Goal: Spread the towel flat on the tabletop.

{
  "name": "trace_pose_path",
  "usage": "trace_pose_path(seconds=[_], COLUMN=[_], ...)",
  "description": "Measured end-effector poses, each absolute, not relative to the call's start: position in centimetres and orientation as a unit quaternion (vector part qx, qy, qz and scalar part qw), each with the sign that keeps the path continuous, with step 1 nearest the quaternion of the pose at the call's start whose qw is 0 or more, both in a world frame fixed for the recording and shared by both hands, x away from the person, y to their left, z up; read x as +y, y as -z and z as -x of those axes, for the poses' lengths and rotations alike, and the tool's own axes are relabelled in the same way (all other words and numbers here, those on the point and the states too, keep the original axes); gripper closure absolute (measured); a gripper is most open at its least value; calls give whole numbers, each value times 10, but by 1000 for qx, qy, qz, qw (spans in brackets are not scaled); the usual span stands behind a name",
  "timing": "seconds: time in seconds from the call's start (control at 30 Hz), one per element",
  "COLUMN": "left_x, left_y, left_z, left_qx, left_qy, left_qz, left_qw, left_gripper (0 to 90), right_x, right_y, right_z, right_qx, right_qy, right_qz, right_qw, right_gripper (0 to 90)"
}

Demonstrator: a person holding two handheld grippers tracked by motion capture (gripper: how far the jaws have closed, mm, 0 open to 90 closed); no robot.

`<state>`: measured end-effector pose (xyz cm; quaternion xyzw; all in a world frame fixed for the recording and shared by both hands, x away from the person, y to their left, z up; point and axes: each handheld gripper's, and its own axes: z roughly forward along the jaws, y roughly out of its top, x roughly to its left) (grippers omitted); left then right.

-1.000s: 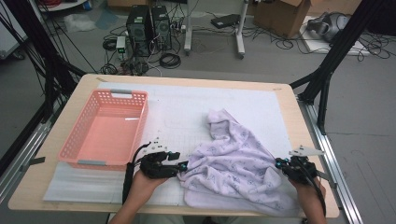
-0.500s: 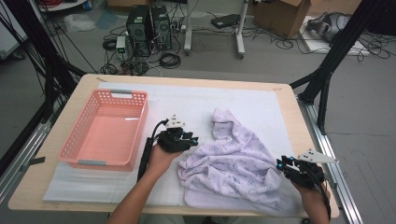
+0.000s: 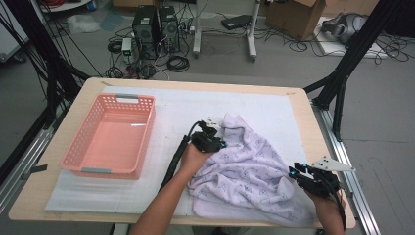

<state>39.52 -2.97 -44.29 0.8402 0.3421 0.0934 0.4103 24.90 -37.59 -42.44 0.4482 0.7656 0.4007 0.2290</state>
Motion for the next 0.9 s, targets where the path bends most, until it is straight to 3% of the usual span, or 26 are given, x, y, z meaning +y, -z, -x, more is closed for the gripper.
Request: trace_pose_path(seconds=[0.17, 0.33, 0.43, 0.53, 0.6, 0.67, 0.73, 0.9], left_x=[-56, -75, -81, -80, -80, -77, -67, -23], left_y=[440, 442, 443, 442, 443, 442, 440, 428], left_z=[-394, -390, -387, -386, -386, -387, -391, -389], left_qx=[323, 316, 304, 292, 295, 303, 329, 375], left_qy=[-91, -100, -125, -134, -130, -120, -93, -111], left_qz=[-853, -853, -859, -864, -861, -857, -848, -824], left_qw=[401, 402, 392, 388, 395, 399, 405, 410], left_gripper=[656, 494, 493, 565, 723, 810, 826, 827], right_x=[-377, -379, -378, -377, -376, -375, -375, -375], right_y=[424, 424, 425, 426, 426, 426, 426, 426], right_z=[-248, -248, -248, -249, -249, -248, -248, -249], right_qx=[765, 765, 765, 766, 767, 768, 767, 765], right_qy=[-402, -402, -401, -401, -401, -401, -402, -404], right_qz=[-448, -448, -450, -450, -448, -447, -447, -450], right_qw=[229, 227, 224, 222, 223, 223, 224, 222], right_gripper=[674, 673, 673, 673, 673, 673, 673, 673])
